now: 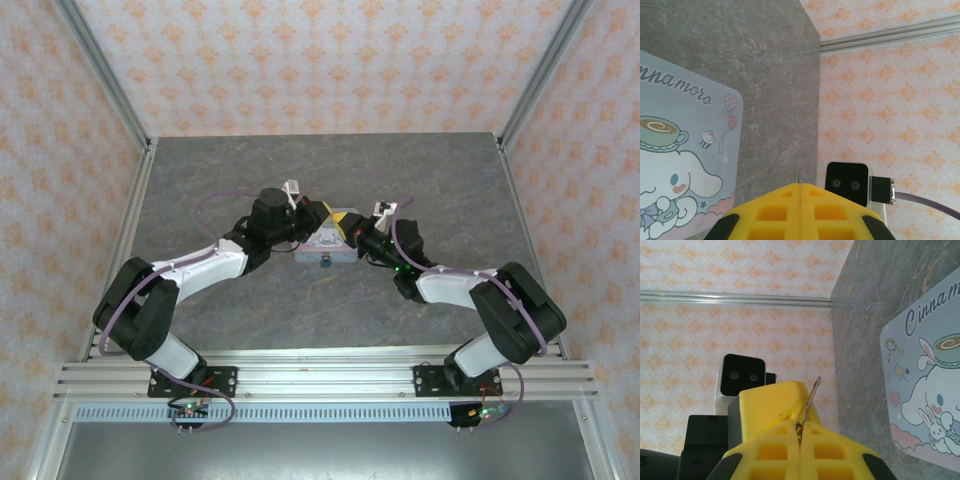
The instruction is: Unlock the padlock with the key
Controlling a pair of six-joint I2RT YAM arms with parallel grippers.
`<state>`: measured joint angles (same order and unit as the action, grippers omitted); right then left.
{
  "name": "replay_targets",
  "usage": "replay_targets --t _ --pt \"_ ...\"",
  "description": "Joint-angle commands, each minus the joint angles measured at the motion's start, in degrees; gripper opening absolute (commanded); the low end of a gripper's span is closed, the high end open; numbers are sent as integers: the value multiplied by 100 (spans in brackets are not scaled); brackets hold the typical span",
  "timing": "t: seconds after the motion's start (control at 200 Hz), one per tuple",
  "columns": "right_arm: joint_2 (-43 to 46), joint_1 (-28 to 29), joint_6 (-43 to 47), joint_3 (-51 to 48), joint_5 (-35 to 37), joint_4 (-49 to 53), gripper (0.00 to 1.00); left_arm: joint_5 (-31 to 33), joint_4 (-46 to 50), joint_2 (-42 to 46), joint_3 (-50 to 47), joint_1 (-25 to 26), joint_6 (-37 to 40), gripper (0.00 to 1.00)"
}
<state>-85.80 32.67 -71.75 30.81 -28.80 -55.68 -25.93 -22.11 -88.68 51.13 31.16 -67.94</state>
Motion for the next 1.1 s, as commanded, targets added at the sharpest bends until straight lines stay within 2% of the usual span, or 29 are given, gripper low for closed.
replay_targets --t 0.0,0.03,0.065,0.105,0.165,0.25,0.38,0.47,0.57,0.701,1.091 --pt "153 -148 -24 -274 73 -197 33 285 85 108 -40 49 221 0" --pt "254 -215 -22 -402 90 -156 47 326 174 151 -16 57 325 0" --pt "389 -311 -24 -576 119 -67 57 379 308 209 23 46 493 0" --pt "599 -447 5 -782 158 40 62 446 526 286 101 41 712 0" --pt "906 -615 97 -1017 178 289 64 530 736 388 177 46 1030 0" --pt "1393 -742 353 -1125 190 862 64 605 876 527 228 44 1416 0" --pt "1972 -750 883 -848 178 1750 64 560 531 688 112 47 1919 0" --pt "2183 -747 1159 -602 161 2220 64 746 829 900 170 57 2476 0" --pt "2180 -749 1185 -427 61 2121 61 766 777 1164 125 41 2839 0" --pt "1906 -746 1016 -220 -114 1497 59 650 569 1326 127 51 2901 0" --pt "988 -471 776 563 -80 355 45 437 -848 1032 -169 131 2182 0"
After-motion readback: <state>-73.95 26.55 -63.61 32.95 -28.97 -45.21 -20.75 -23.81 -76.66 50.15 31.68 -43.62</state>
